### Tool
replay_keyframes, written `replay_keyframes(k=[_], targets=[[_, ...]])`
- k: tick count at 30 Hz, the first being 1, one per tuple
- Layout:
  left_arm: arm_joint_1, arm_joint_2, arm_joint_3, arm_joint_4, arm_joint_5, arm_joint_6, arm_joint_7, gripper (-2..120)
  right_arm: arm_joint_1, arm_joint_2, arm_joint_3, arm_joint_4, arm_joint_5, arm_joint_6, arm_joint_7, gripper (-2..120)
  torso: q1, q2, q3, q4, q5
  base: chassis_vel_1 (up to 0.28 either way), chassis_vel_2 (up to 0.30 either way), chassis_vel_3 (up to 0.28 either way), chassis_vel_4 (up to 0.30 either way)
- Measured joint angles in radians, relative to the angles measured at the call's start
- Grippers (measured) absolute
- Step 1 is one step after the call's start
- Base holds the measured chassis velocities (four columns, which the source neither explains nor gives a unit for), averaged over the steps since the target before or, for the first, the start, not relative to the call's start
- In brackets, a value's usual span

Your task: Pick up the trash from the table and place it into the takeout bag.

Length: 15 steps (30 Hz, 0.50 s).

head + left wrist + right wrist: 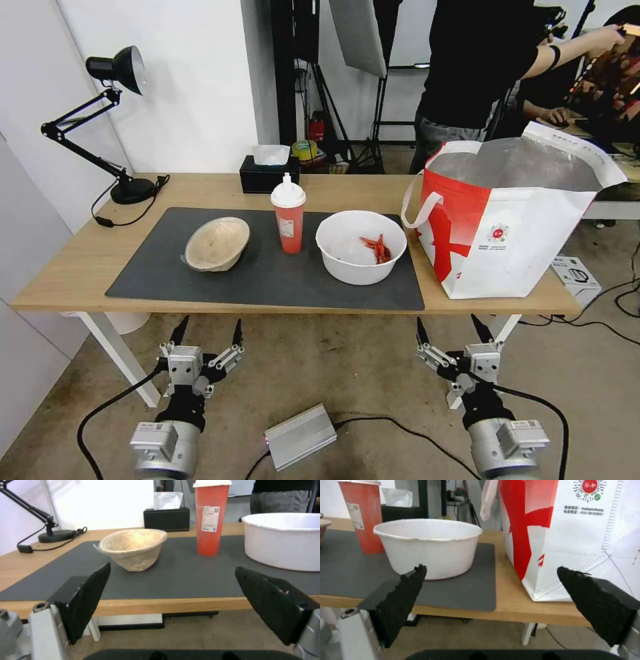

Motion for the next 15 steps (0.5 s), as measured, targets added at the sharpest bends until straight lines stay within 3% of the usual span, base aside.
replay_keyframes(k=[15], targets=[[0.000,0.000,0.000,0.000,0.000,0.000,0.000,100,0.000,0.000,0.000,0.000,0.000,0.000,0.000,100,0.000,0.000,0.000,0.0000,0.0000,0.000,0.000,0.000,0.000]])
